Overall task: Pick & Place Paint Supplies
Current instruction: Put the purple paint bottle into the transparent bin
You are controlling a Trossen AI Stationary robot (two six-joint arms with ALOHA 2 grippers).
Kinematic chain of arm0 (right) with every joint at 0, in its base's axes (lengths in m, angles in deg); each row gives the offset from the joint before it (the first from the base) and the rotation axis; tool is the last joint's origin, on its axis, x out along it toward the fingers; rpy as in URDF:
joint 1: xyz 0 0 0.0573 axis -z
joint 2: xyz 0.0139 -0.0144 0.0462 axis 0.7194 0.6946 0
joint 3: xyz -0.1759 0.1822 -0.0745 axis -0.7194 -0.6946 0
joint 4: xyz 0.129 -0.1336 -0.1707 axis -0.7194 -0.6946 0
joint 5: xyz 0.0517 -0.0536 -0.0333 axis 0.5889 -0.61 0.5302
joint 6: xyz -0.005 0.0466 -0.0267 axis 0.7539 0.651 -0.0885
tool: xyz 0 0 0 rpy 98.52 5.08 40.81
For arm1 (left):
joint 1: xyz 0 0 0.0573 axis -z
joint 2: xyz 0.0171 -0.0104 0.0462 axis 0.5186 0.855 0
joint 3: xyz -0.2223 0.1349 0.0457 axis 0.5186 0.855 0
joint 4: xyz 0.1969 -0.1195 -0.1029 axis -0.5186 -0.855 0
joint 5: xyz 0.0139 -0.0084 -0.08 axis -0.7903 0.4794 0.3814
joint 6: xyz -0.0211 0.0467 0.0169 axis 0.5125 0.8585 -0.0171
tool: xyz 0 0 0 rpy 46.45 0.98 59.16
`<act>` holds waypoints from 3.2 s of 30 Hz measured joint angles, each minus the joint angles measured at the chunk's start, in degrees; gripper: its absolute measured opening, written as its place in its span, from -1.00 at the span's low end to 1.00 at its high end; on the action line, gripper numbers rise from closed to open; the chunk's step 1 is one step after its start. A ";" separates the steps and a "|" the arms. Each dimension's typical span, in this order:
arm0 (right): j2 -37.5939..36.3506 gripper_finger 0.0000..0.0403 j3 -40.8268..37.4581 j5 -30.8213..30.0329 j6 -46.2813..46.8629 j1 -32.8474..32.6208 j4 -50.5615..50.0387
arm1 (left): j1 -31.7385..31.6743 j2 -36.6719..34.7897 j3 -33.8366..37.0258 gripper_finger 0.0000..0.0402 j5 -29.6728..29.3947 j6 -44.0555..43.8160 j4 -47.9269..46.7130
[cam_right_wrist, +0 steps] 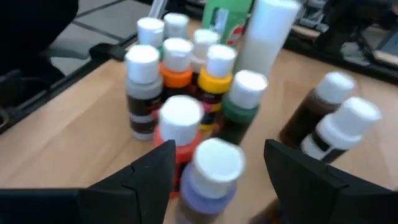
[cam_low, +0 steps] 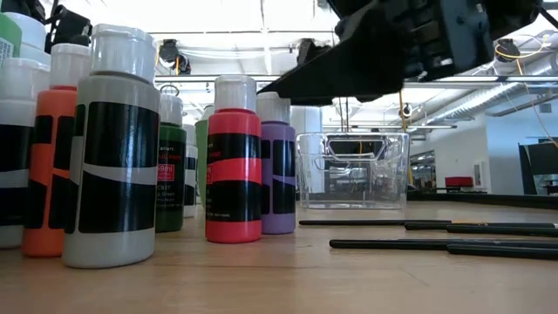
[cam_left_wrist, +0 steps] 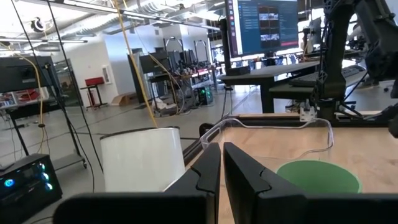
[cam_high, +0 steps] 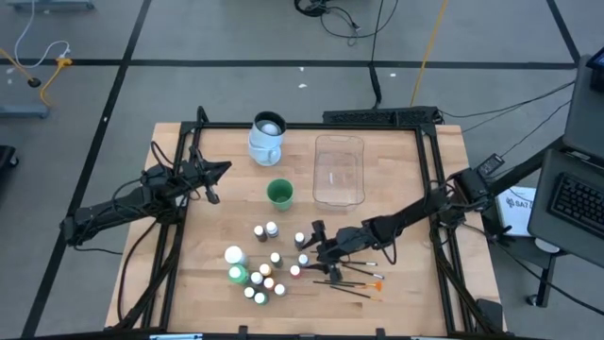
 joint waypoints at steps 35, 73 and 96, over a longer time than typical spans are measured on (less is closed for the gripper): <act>1.88 0.18 -0.04 1.51 7.50 1.23 0.76 | -0.02 0.01 0.00 -0.87 -0.94 0.22 -0.07; 1.90 -0.45 -0.02 1.89 7.64 1.55 1.74 | -0.02 0.02 0.00 -0.87 -0.91 0.28 -0.07; -28.61 -0.43 3.67 -13.21 -3.22 9.94 -13.92 | -0.02 0.00 0.02 -0.87 -0.96 0.59 -0.86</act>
